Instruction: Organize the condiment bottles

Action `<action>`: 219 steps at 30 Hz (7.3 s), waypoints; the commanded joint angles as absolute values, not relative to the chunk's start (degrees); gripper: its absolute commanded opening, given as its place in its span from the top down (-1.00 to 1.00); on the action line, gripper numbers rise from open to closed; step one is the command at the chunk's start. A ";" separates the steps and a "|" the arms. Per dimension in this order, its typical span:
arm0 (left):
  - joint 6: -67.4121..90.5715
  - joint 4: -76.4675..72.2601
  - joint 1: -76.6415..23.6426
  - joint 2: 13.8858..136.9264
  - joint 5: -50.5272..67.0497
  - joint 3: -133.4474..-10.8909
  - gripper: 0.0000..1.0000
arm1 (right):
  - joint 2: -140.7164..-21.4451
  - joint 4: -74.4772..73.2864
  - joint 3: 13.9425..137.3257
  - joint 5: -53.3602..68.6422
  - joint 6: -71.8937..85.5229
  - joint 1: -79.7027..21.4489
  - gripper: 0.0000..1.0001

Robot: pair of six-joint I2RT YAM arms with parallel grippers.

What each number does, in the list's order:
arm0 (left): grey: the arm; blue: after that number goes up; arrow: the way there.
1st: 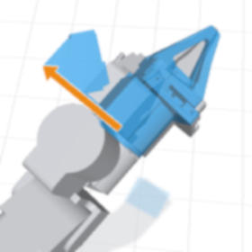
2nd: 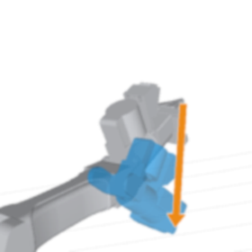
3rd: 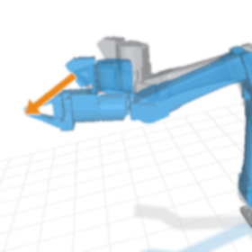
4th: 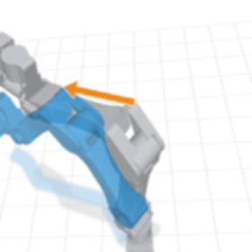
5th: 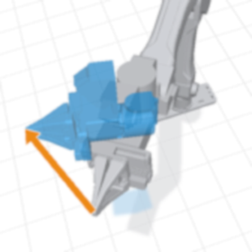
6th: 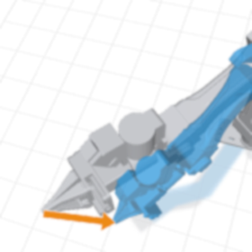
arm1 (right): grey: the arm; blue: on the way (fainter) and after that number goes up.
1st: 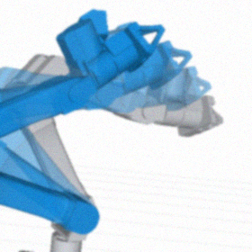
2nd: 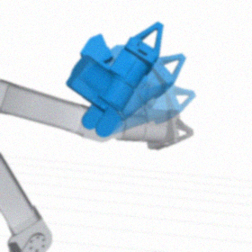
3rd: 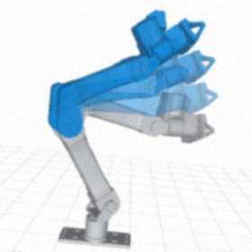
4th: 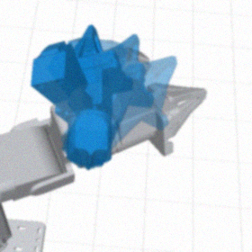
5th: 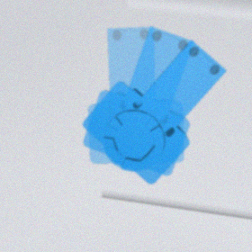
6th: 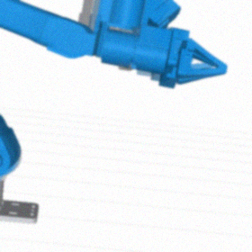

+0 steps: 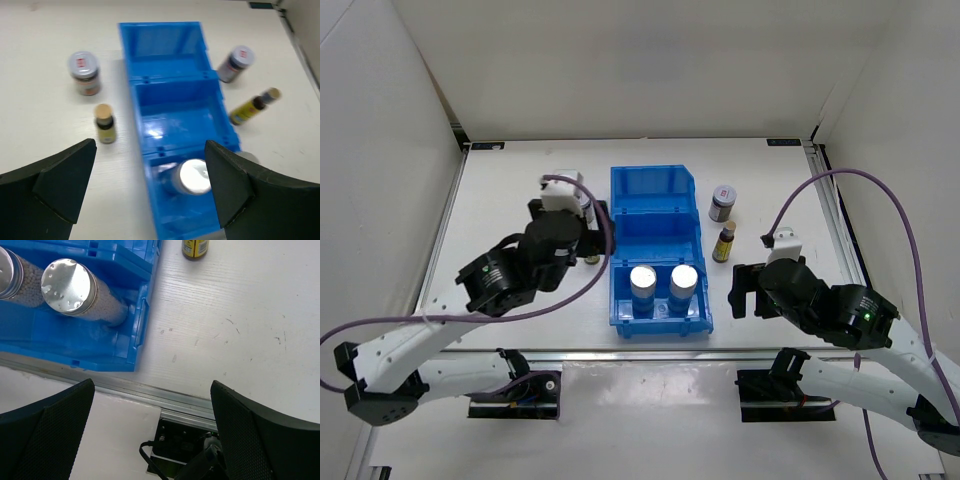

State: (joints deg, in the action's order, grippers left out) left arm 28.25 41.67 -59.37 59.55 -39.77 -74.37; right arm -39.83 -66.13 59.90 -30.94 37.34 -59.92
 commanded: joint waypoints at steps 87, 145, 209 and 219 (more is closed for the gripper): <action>15.29 36.12 -20.65 54.58 -23.03 -53.17 -1.00 | -85.43 -47.29 89.81 -15.64 12.75 -26.36 1.00; 20.73 34.55 -20.65 53.44 -14.87 -53.78 -1.00 | -75.86 -45.35 86.85 -15.99 14.95 -36.04 -0.98; 23.03 29.27 -30.15 84.46 -17.58 -65.65 -0.02 | -57.13 -54.76 67.85 -18.90 16.61 -36.04 -0.98; 23.55 30.59 -30.15 83.94 -18.11 -64.51 0.29 | -56.07 -55.28 66.19 -18.29 17.13 -36.04 -0.98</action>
